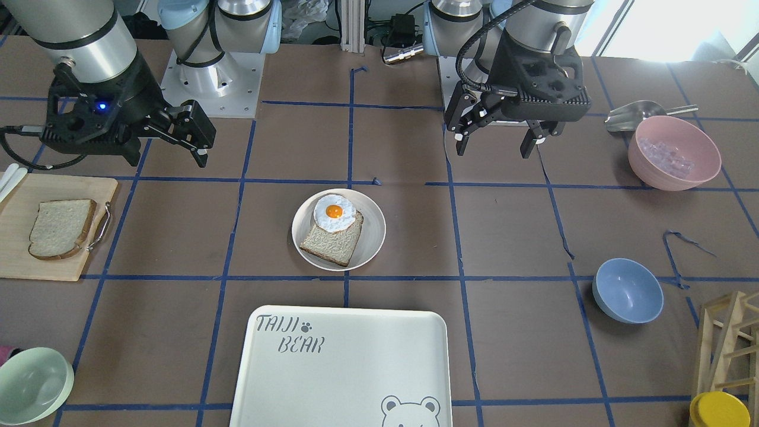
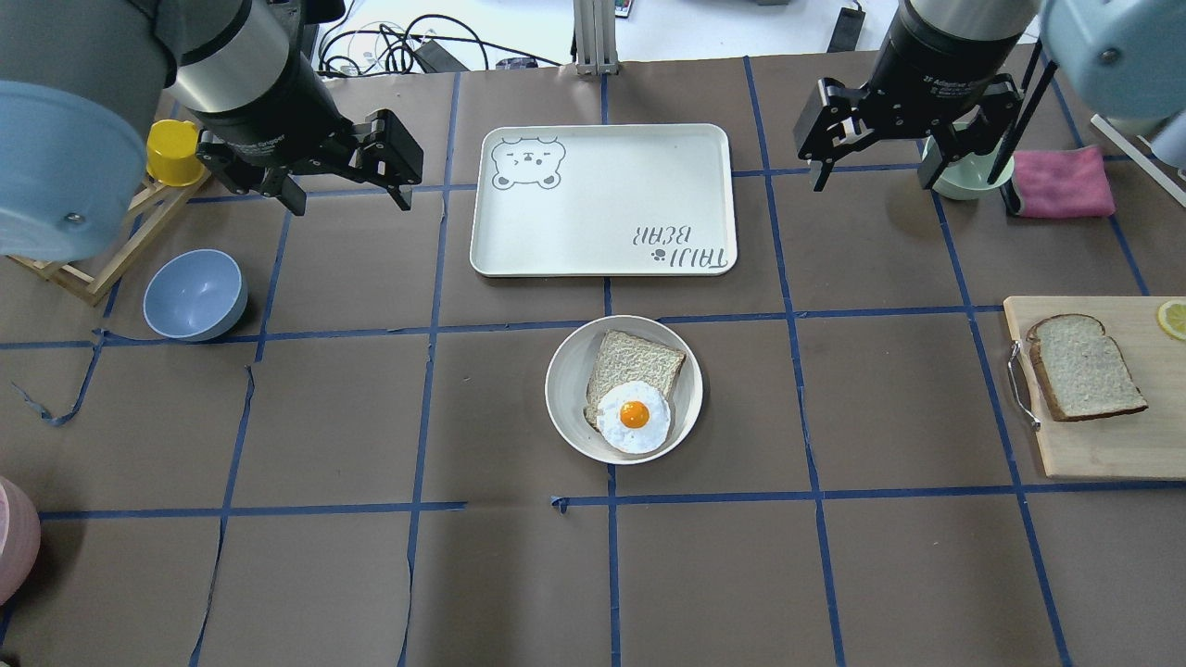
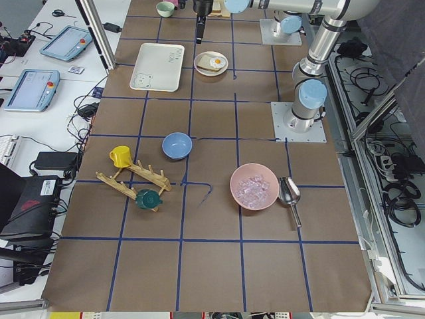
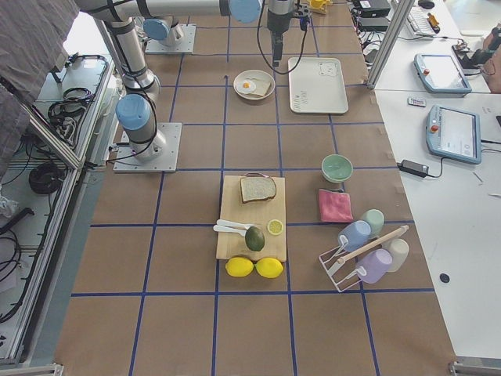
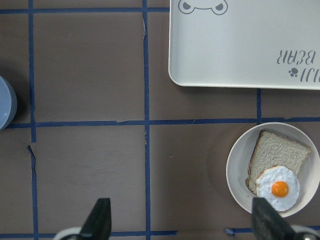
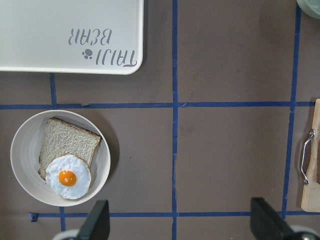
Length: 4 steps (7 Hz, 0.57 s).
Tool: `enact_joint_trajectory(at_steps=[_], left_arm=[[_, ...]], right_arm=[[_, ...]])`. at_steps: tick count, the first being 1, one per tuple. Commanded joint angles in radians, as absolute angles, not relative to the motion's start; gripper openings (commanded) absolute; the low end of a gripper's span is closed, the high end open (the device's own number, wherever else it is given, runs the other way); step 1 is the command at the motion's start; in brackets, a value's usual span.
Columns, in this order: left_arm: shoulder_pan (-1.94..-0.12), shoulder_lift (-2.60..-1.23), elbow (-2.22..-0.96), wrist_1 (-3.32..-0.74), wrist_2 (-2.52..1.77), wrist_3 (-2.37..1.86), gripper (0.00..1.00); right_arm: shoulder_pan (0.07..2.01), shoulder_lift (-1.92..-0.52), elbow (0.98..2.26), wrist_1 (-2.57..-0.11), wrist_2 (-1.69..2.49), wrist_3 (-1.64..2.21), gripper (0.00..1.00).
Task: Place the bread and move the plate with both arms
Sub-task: 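Move the right gripper toward the bread slice on the wooden board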
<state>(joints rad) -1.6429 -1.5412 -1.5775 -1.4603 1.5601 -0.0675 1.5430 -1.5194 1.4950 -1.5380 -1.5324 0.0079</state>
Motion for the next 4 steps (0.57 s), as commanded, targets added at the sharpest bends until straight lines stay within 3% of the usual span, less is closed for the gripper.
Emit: enact_joint_trajectory(at_steps=[1,4], left_arm=[[-1.643,-1.539,-1.577,-1.460,1.562,-0.067,1.00],[-1.643,-1.537,-1.577,-1.462,1.562,-0.067,1.00]], right_arm=[[1.436,-1.517,1.520,-1.528,-1.491,-0.024,1.00],[1.298,-1.511,1.568,-1.534,-1.451,-0.086,1.00]])
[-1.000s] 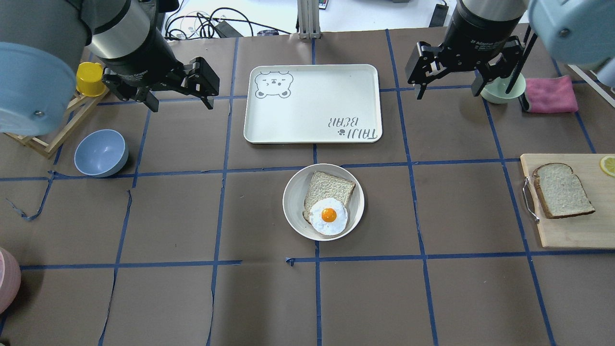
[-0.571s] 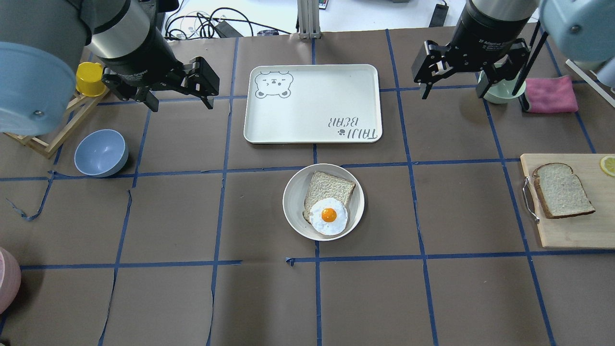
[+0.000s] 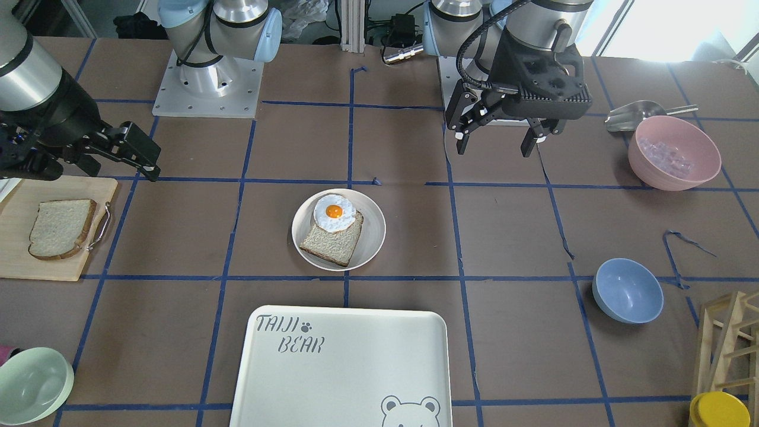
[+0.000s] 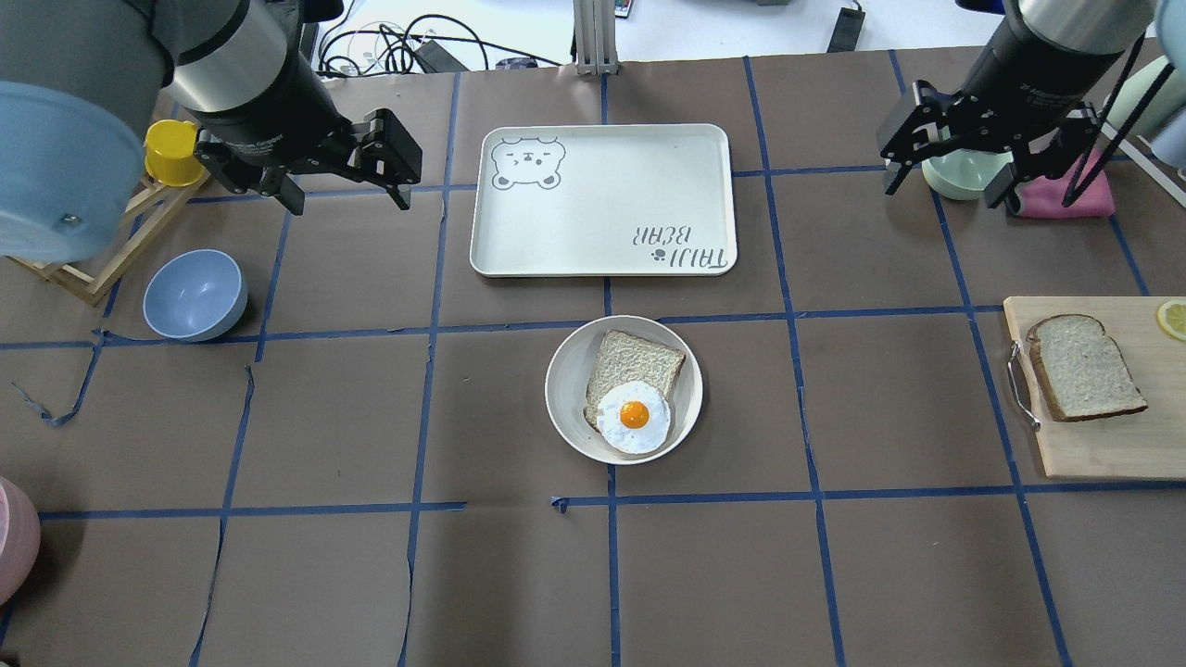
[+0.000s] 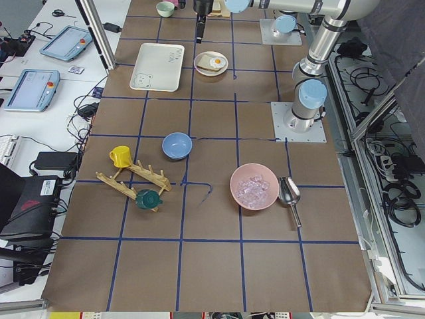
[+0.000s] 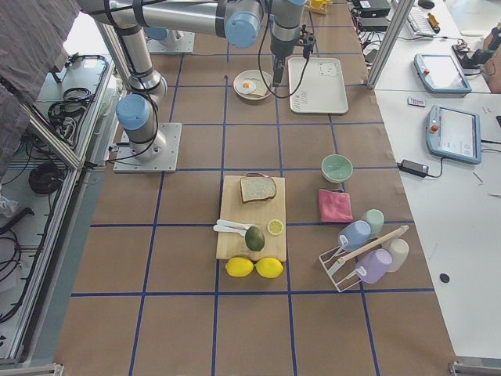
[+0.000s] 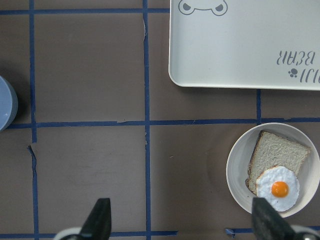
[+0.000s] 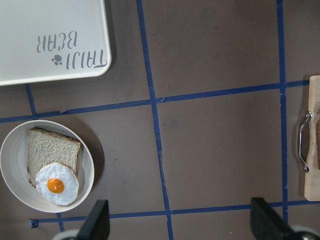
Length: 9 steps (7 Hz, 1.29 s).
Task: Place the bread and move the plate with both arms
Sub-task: 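Move the right gripper toward the bread slice on the wooden board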
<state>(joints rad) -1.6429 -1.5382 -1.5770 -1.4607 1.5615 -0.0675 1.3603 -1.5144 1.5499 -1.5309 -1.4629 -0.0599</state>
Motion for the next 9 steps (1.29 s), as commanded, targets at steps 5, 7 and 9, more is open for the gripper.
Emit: enact_joint_trajectory(at_steps=[5,7,9], left_arm=[[-1.641,-1.539,-1.578,-1.462,1.559,-0.067,1.00],[-1.641,-1.539,-1.577,-1.462,1.560,-0.067,1.00],[-1.643,-1.539,-1.578,-1.462,1.559,-0.067,1.00]], right_arm=[[1.120,-1.412,1.592,-1.591,-1.451,-0.276,0.96],[1.046,-1.335,1.592,-1.659,-1.450,-0.409,0.92],[0.973,-1.251,1.598,-1.690,-1.450,-0.541,0.92]])
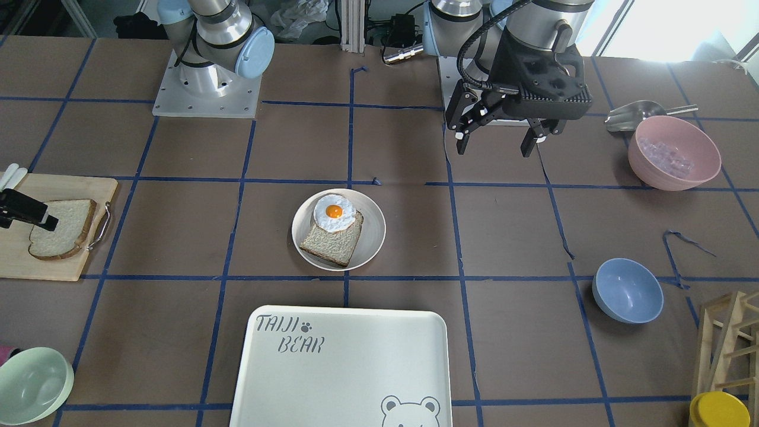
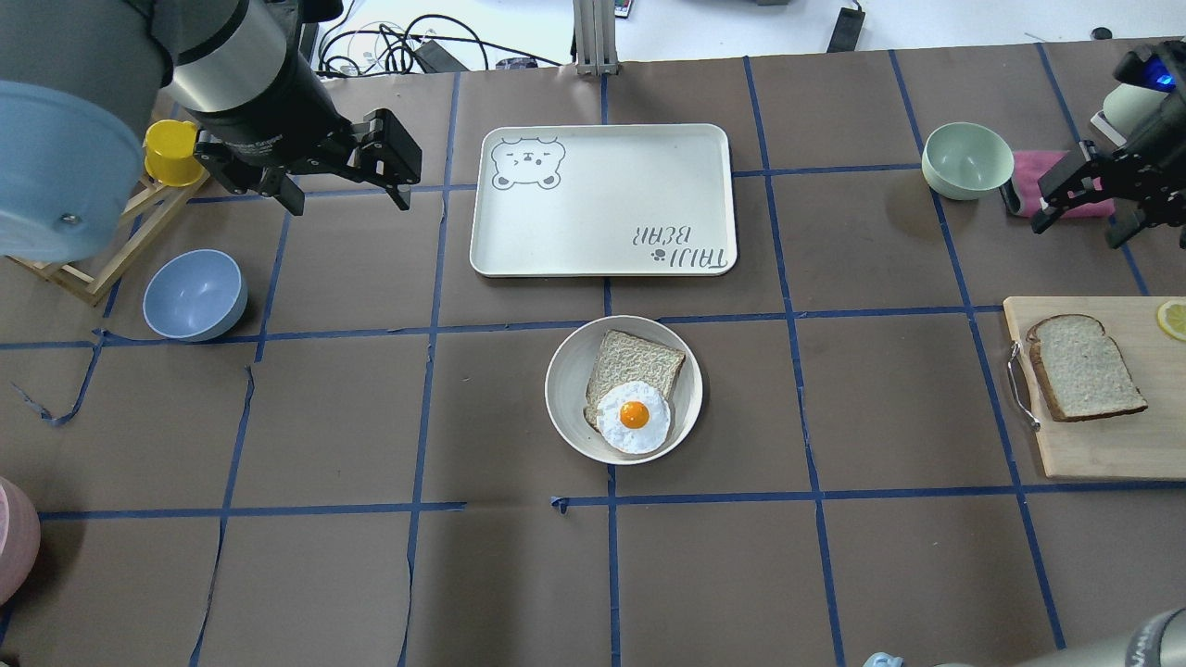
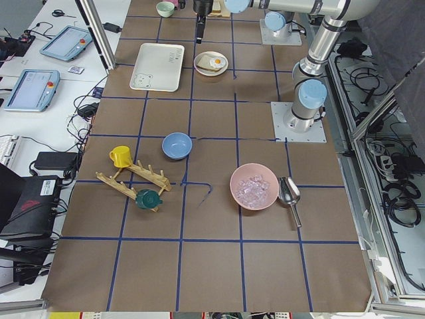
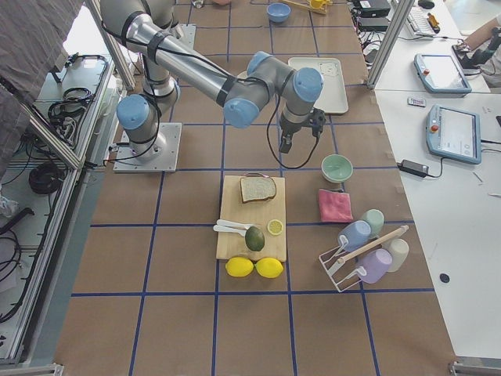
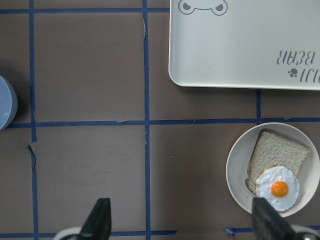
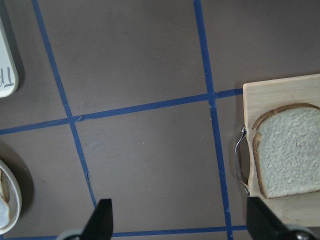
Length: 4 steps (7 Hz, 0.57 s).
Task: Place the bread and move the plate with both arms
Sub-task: 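Move the right gripper toward the bread slice on the wooden board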
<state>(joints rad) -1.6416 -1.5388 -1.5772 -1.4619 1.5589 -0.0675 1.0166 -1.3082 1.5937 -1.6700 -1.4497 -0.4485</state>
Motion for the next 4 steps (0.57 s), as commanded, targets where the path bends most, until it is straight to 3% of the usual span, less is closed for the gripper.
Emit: enact_joint_trajectory(at_steps=[1,4], left_arm=[[-1.643,-1.539,-1.577,-1.462,1.560,-0.067,1.00],[-1.641,-1.537,-1.575,-1.462,1.560,-0.067,1.00]], right_arm=[[0.954,-1.211,1.600,-1.697,-1.447,-0.645,0.92],[0.884,-1.177,1.683,-1.793,-1.450,-0.727,0.91]])
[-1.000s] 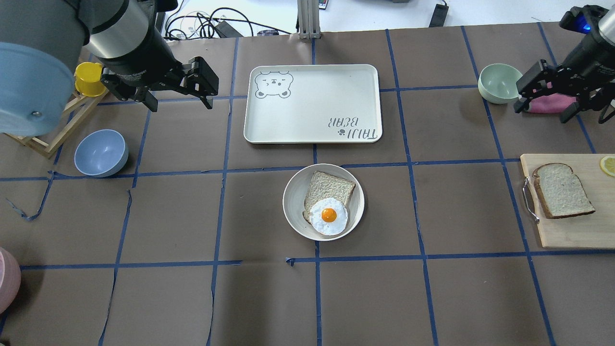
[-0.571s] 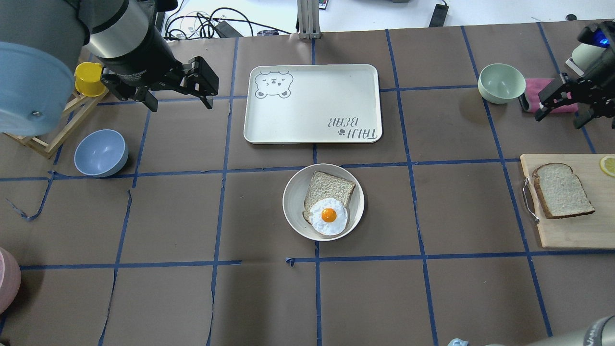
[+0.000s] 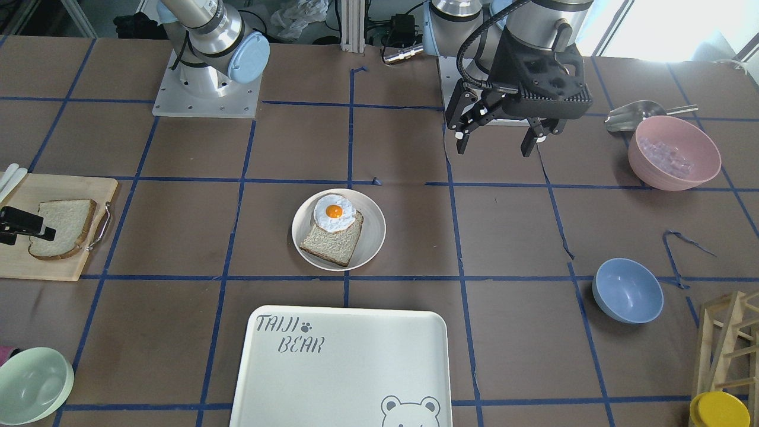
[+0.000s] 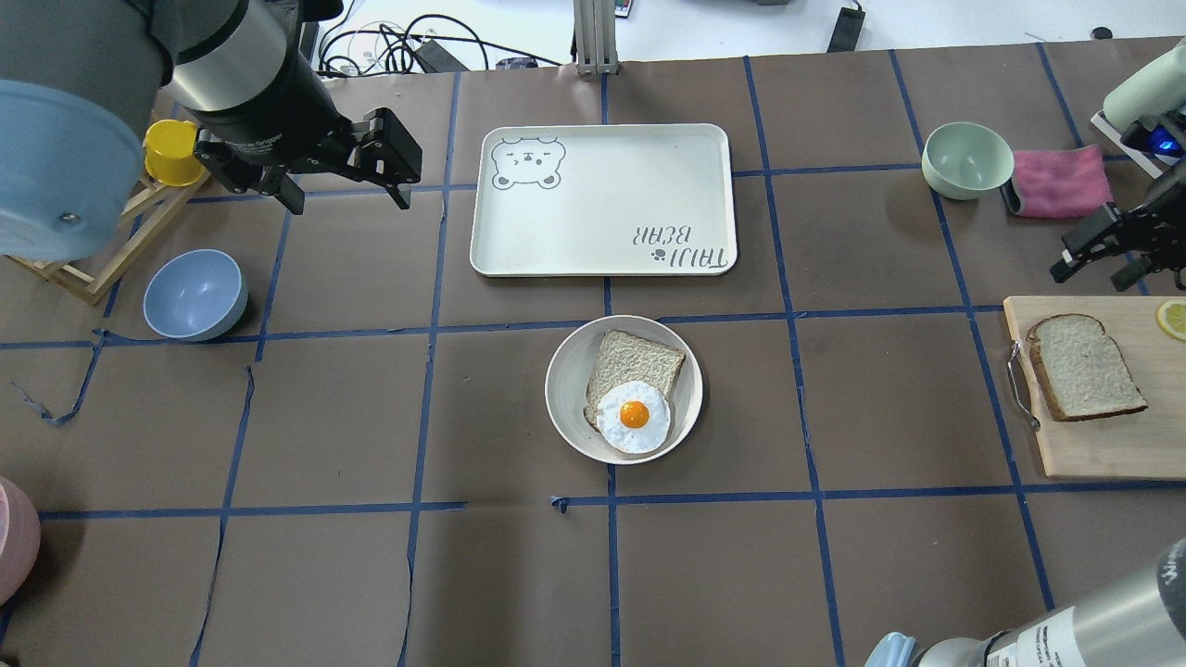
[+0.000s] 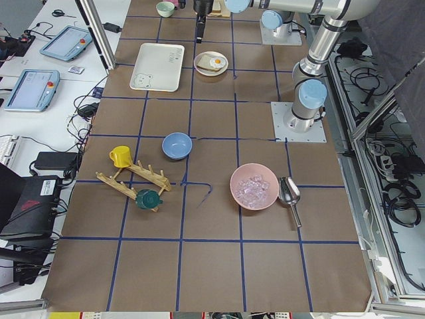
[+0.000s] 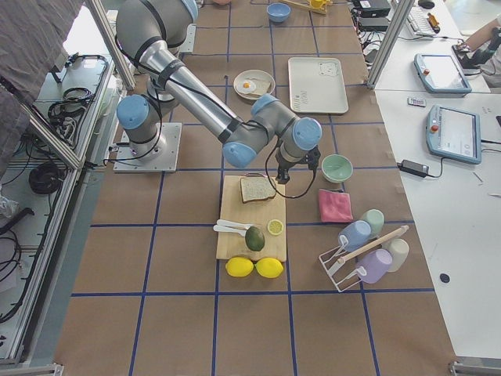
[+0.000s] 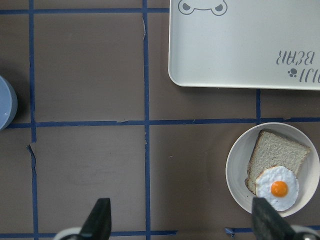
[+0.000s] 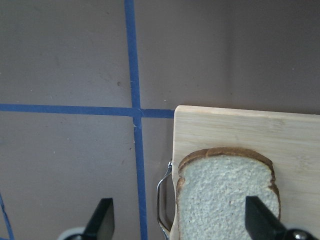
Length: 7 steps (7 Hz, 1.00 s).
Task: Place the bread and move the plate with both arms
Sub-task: 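Lower the right gripper and grasp the bread slice's edge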
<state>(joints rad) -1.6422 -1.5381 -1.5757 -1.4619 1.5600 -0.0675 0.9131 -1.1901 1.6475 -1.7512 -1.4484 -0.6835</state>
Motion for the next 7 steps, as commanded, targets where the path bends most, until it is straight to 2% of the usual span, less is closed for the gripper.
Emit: enact_joint_trajectory(at_steps=[1,2,6,7], left_arm=[[-1.641,-1.539,-1.575,-1.462,1.560,-0.067,1.00],[-1.641,-1.537,-1.575,-1.462,1.560,-0.067,1.00],[-1.641,-1.536,-1.575,-1.462,1.560,-0.067,1.00],[-1.641,-1.536,-1.574,-1.462,1.559,-0.067,1.00]], right_arm=[[0.861,-1.164,1.690,-1.804,-1.451,-0.770,0.90],[0.851,-1.137,1.690,-1.842,-1.453,-0.820,0.90],[0.836,-1.129,1.698,-1.844,-1.482,-0.876,0.73],[0.836,-1.121,1.706,-1.844,-1.482,-0.876,0.73]])
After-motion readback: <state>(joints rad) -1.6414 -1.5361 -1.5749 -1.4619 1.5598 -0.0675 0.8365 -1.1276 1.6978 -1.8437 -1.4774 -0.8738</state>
